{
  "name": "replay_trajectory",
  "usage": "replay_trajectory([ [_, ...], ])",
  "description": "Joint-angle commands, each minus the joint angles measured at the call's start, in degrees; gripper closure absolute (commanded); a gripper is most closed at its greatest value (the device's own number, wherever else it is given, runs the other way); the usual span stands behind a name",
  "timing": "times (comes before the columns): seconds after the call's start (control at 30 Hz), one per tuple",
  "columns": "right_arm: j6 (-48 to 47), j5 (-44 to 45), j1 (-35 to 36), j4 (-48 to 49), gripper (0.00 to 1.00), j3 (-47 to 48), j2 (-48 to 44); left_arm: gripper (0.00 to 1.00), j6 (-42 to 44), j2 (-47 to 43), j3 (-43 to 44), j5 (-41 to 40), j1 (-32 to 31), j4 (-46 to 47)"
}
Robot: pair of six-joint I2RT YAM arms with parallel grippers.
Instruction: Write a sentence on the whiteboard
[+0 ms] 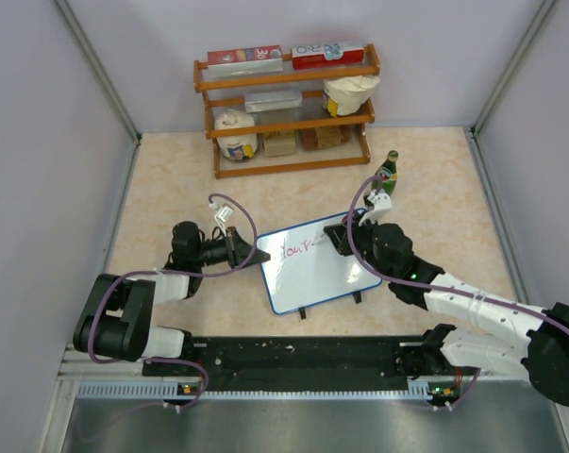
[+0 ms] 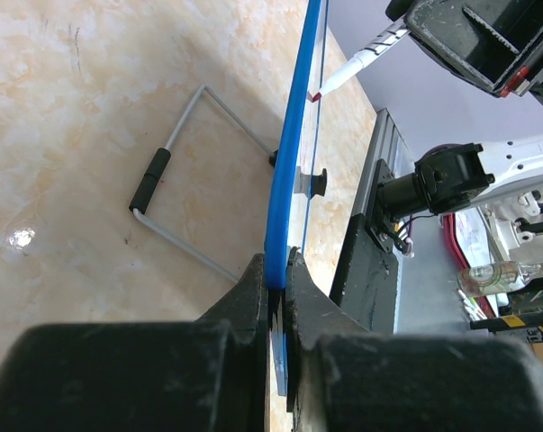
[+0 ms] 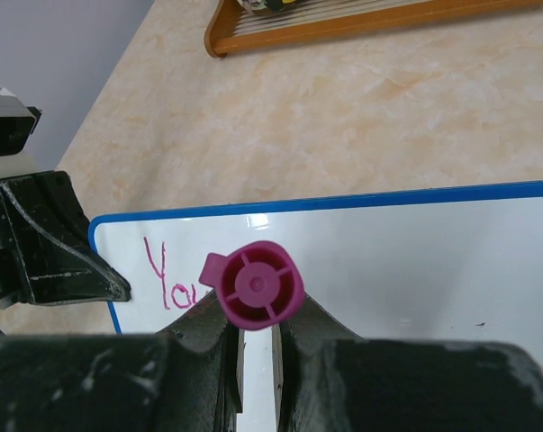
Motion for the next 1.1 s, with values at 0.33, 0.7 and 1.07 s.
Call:
replay_trajectory([
  [0.33, -0.7, 6.2, -1.2, -2.1, 1.00, 0.3, -2.1, 1.00, 5.1, 1.0, 0.5, -1.3, -0.4, -1.3],
  [0.7, -0.4, 6.1, -1.3, -0.8, 1.00, 1.2, -1.8, 1.00, 5.2, 1.0, 0.5, -1.2, -0.4, -1.6],
  [1.07, -0.4, 2.9, -1.3, 0.5, 1.00, 2.5, -0.5, 1.00, 5.3, 0.9, 0.5, -1.3, -0.4, -1.7],
])
